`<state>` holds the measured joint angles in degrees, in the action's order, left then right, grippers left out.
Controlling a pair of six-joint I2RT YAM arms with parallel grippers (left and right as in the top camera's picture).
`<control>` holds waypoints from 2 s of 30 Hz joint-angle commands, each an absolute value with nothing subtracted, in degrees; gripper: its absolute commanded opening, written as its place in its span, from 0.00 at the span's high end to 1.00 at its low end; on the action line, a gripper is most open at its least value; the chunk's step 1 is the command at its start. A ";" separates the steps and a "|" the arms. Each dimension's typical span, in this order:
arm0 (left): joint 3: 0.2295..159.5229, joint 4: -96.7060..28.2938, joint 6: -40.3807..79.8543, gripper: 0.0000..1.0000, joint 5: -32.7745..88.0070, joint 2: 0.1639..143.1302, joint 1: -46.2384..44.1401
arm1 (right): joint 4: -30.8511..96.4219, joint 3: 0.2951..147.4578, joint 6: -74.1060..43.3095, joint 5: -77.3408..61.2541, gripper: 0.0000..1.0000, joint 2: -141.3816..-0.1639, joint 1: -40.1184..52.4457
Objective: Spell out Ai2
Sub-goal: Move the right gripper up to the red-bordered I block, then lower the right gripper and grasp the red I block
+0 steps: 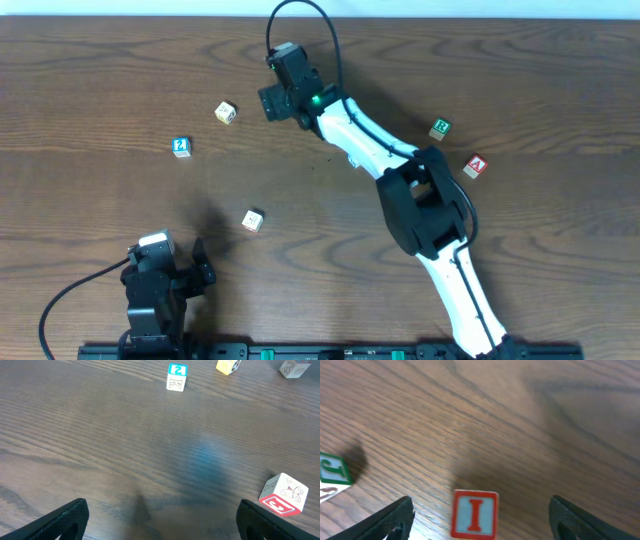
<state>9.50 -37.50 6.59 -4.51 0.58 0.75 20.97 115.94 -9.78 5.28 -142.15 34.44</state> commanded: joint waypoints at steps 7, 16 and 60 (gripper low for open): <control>9.04 -37.60 6.39 0.04 -4.93 0.25 1.15 | 23.22 117.14 -9.08 3.29 0.23 -144.05 34.15; 9.04 -37.60 6.39 0.05 -4.93 0.25 1.15 | 23.64 117.14 -9.10 2.48 0.29 -145.10 34.15; 9.04 -37.60 6.39 0.04 -4.93 0.25 1.15 | 42.28 118.02 -10.70 0.84 0.99 -120.64 33.28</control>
<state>9.50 -37.45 6.59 -4.51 0.58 0.75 39.57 117.58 -9.67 1.87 -123.81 34.24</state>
